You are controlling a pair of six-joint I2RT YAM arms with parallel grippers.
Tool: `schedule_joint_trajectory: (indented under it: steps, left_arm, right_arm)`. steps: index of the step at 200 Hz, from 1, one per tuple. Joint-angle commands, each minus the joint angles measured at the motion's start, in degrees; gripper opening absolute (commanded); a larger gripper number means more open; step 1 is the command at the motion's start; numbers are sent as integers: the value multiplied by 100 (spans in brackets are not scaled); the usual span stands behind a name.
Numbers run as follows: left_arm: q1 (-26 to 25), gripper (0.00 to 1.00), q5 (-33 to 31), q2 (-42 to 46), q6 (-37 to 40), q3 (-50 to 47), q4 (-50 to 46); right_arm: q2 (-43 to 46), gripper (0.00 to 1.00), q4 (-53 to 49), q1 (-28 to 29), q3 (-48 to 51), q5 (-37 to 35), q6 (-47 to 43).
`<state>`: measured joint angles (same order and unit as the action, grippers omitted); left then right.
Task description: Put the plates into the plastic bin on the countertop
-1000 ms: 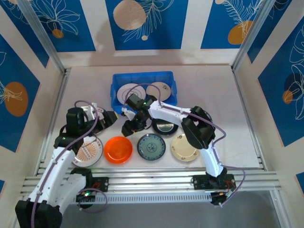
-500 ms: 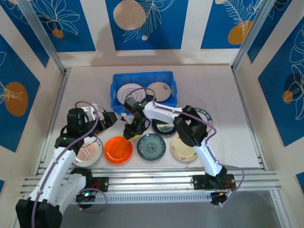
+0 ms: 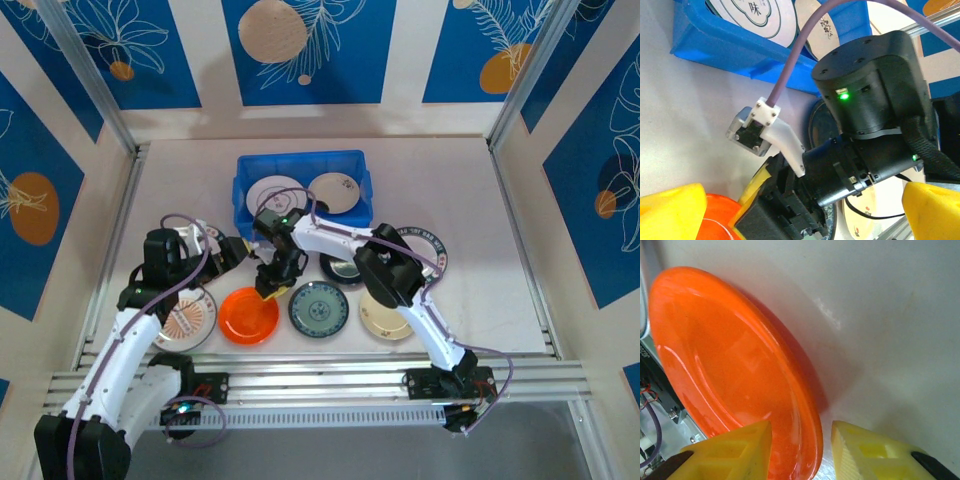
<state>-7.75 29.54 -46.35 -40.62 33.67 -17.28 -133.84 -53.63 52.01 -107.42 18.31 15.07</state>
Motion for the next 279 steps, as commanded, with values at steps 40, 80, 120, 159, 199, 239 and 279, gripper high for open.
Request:
schedule_joint_trajectory:
  steps: [40,80,120,159,199,239,279]
  left_arm:
    - [-38,100,42,-93,72,-106,117]
    - [-38,100,26,-173,106,-111,154]
    - [-34,100,3,-208,120,-123,194]
    - [-41,100,-36,-234,177,-65,199]
    - [-35,100,-99,-441,454,175,61]
    - [-40,100,-278,-763,748,615,-81]
    - [-38,99,-415,-1075,999,1067,-217]
  right_arm:
    - [-377,33,-514,134,-475,366,-145]
    - [-524,26,-680,130,-650,399,-146]
    - [-578,15,-738,85,-697,369,-71]
    - [-278,0,-488,-79,-353,363,68]
    - [544,0,-96,-400,374,415,291]
    - [1543,0,-48,-677,775,443,571]
    - [2269,0,-250,-894,800,38,924]
